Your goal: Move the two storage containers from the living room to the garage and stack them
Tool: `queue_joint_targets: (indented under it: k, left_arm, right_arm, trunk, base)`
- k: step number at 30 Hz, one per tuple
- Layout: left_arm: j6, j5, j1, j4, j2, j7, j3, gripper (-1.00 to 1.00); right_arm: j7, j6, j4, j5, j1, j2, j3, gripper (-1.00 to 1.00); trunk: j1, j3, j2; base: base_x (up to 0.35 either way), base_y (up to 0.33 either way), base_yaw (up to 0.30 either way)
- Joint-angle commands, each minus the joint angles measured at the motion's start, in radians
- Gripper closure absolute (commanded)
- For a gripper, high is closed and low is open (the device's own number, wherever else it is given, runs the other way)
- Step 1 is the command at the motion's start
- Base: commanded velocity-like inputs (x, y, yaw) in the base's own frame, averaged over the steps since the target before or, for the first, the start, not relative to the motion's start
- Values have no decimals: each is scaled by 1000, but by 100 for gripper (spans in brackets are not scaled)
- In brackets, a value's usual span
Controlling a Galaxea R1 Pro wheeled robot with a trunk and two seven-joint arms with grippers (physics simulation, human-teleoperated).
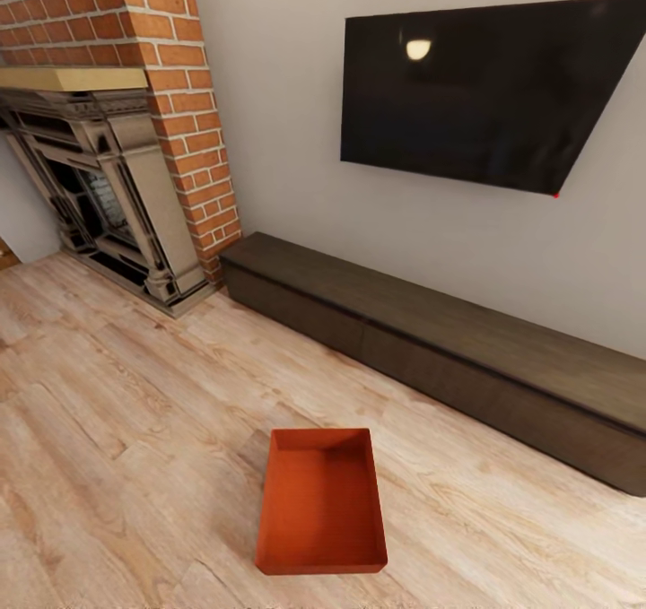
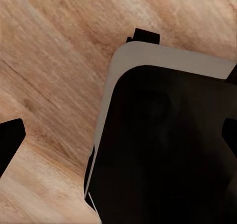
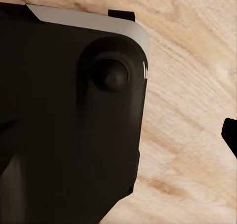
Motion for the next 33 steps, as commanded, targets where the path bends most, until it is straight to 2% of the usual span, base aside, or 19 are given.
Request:
queue_joint_targets:
  k: [1,33]
  left_arm:
    - [-3,2,-1,1,0,1,5,-100]
    - [-3,2,-1,1,0,1,5,-100]
  right_arm:
    - [-1,-6,3,-9,-1,0,9,-100]
    - [-2,-11,3,-11,-1,0,9,-100]
  trunk:
    - [0,-2,0]
    - [0,-54,0]
  base:
    - [0,0,0]
    - [0,0,0]
